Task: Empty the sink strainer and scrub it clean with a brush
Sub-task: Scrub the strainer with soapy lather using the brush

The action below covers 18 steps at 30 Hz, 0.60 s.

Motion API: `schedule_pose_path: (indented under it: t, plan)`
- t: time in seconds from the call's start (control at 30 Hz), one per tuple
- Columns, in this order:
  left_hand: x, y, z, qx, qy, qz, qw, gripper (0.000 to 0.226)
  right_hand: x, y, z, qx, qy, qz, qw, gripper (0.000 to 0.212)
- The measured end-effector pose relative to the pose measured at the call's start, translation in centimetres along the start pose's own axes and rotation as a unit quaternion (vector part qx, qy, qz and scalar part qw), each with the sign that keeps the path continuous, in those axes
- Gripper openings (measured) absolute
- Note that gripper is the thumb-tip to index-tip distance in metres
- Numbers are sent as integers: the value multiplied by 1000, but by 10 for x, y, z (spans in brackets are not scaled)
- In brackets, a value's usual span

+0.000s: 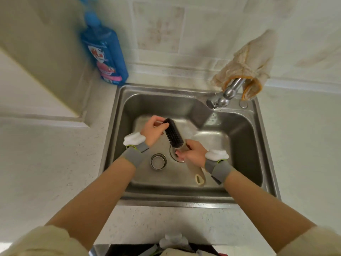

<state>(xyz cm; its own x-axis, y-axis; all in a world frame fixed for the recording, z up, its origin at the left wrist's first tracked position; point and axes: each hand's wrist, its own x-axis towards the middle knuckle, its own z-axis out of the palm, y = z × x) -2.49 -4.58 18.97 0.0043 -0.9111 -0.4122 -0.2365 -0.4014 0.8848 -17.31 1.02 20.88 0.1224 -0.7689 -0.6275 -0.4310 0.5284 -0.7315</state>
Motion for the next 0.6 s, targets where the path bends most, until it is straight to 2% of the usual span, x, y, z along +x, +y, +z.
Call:
schedule_pose_path:
  t: [0.07,0.13,0.2,0.27,0.37,0.47,0.6]
  plan:
    - [0,13,-10,25,3,27,999,11,-1,-14,2,53,-1,-10,999,13]
    - [1,31,-30,49,29,67,996,10,1,-42,7,112,3,-35,993,10]
    - [3,45,-40,101,55,111,987,13,4,-61,9,144,17,-49,988,15]
    - [8,63,-54,213,78,172,959,20,12,-84,9,157,38,-69,984,21]
    - [26,100,-91,304,101,220,921,24,29,-137,11,138,60,-95,984,24]
    - [48,135,-132,360,109,229,898,27,49,-192,10,81,79,-117,987,29]
    - [70,162,-167,427,135,245,860,44,76,-237,12,59,76,-111,989,40]
